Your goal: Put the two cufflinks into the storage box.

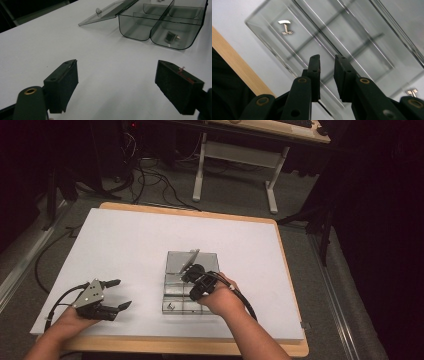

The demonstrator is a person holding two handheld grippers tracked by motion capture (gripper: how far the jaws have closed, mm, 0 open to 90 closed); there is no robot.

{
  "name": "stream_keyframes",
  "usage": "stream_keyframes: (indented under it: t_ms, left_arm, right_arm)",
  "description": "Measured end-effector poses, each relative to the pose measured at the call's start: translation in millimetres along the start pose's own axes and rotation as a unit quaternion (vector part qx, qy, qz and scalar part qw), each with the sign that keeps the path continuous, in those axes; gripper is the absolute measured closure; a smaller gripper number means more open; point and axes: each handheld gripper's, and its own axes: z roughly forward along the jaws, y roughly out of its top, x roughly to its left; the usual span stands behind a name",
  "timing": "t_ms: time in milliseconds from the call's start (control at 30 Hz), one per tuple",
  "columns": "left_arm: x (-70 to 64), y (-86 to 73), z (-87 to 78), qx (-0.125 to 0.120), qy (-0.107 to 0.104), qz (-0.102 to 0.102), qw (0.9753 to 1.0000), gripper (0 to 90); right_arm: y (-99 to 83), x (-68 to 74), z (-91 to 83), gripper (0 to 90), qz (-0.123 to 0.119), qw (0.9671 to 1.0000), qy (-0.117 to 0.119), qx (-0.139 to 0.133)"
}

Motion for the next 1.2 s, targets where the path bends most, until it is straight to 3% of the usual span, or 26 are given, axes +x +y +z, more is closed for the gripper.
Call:
stream_keyframes:
  t_ms: [167,333,667,900,933,1200]
  left_arm:
    - [-0.2,0.0,0.0,0.0,0.0,0.0,1.0,19.1]
    - [-0.3,0.0,0.0,0.0,0.001,0.001,1.0,19.1]
    - [-0.7,-0.1,-0.1,-0.001,0.002,0.001,1.0,19.1]
    - [-0.7,0.0,-0.1,-0.001,0.002,0.002,1.0,19.2]
    - [-0.7,-0.1,-0.1,-0.001,0.003,0.002,1.0,19.1]
    - [-1.5,-0.1,-0.2,-0.001,0.004,0.005,1.0,19.1]
  right_arm:
    - [-16.6,-14.5,-6.8,76.6,0.013,0.9999,-0.011,0.0]
    - [-34.5,-28.3,-14.1,77.0,0.044,0.9989,-0.017,0.001]
    - [-60.2,-47.9,-15.0,75.8,0.073,0.9971,-0.018,-0.002]
    - [-75.9,-63.4,-8.5,72.5,0.086,0.9959,-0.03,0.005]
    - [-78.4,-65.8,-6.8,72.2,0.098,0.9947,-0.03,0.006]
    - [-89.5,-95.5,14.9,67.7,0.116,0.9928,-0.032,0.001]
